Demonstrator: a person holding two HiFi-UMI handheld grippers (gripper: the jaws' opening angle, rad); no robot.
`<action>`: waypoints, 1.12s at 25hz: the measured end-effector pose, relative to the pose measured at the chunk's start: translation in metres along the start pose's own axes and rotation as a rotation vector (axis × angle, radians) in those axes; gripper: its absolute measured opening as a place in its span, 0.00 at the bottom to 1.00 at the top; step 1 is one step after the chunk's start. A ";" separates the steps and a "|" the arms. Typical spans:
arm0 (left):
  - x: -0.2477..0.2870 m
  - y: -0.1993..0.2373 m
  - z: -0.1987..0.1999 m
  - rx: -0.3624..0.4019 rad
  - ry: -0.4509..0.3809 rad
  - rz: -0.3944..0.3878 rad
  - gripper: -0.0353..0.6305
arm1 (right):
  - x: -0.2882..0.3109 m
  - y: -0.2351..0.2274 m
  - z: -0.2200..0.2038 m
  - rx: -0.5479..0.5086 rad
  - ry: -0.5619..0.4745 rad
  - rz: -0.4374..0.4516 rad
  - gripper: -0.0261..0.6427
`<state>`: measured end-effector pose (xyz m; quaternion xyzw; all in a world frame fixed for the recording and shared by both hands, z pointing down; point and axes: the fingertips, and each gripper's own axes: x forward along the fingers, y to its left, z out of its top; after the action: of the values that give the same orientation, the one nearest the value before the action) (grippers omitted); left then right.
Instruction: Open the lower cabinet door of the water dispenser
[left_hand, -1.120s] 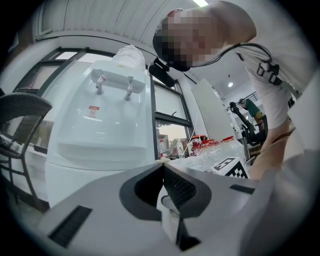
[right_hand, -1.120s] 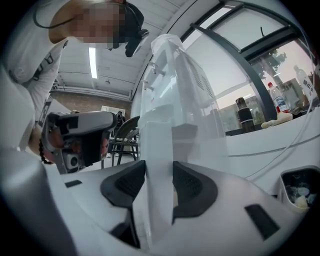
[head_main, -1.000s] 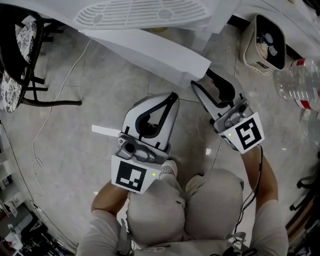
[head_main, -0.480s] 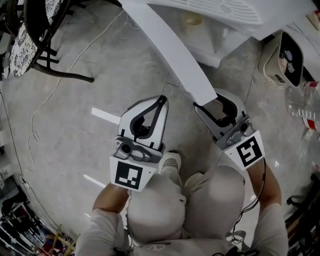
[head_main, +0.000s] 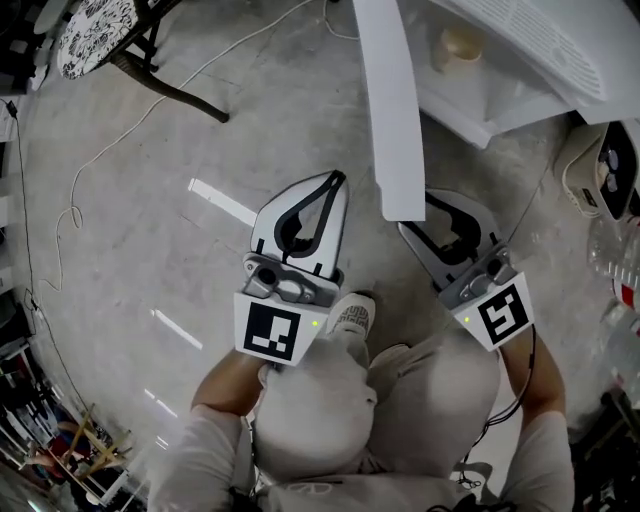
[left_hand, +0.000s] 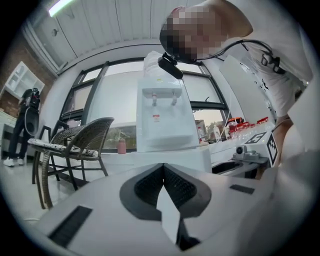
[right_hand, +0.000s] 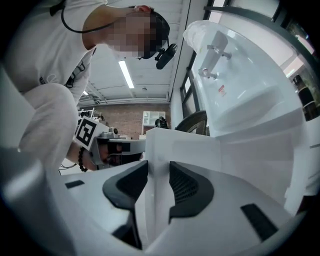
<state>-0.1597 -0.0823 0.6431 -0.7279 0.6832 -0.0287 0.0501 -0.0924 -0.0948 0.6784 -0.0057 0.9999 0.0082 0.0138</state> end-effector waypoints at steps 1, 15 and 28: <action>-0.003 0.004 0.001 0.001 0.000 0.016 0.06 | 0.006 0.004 0.000 0.005 -0.004 0.021 0.25; -0.061 0.061 0.005 0.029 0.009 0.175 0.06 | 0.089 0.044 0.000 -0.014 0.001 0.214 0.22; -0.083 0.086 0.000 0.018 -0.001 0.228 0.06 | 0.146 0.056 0.004 -0.008 -0.002 0.260 0.12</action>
<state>-0.2507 -0.0047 0.6358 -0.6451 0.7612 -0.0288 0.0599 -0.2392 -0.0403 0.6711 0.1240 0.9921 0.0137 0.0138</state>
